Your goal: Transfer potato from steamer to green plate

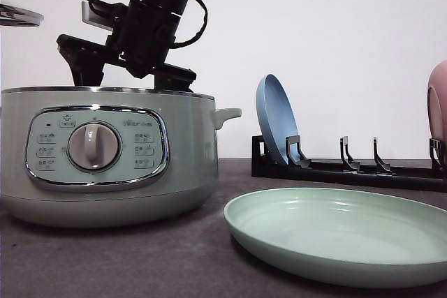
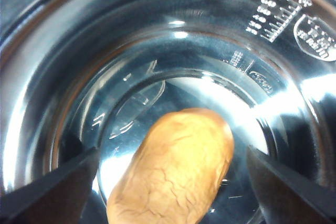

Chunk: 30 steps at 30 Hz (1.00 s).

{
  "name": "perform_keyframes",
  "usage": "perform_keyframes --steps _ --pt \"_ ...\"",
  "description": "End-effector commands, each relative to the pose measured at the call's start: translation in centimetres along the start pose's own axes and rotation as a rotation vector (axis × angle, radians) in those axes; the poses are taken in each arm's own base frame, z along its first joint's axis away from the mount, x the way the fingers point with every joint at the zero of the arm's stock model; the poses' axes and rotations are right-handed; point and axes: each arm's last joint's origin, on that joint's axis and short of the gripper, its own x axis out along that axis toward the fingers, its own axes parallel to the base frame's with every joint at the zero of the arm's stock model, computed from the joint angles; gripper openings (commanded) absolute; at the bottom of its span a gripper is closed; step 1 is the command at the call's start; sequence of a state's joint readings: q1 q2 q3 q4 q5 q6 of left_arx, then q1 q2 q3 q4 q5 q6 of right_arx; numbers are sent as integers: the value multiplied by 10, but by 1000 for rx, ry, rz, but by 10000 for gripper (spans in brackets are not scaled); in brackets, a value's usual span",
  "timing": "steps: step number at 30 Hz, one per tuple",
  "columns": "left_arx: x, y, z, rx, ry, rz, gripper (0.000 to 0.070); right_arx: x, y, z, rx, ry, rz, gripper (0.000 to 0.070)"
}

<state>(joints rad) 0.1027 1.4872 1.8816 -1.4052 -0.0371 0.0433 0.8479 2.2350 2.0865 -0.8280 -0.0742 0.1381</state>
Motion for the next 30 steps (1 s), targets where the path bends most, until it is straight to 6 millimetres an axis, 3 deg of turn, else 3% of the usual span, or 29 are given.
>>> perform_keyframes --steps 1,17,20,26,30 --pt "-10 1 3 9 -65 -8 2 10 6 2 5 -5 5 566" --pt "-10 1 3 9 -68 -13 2 31 4 -7 31 59 3 552" --pt "-10 1 4 9 -70 -13 2 32 4 -8 31 69 0 491" --pt "-10 1 4 9 -72 -13 2 32 3 -7 30 63 1 274" --pt "-10 1 4 9 -72 -13 2 23 1 -4 22 49 1 245"
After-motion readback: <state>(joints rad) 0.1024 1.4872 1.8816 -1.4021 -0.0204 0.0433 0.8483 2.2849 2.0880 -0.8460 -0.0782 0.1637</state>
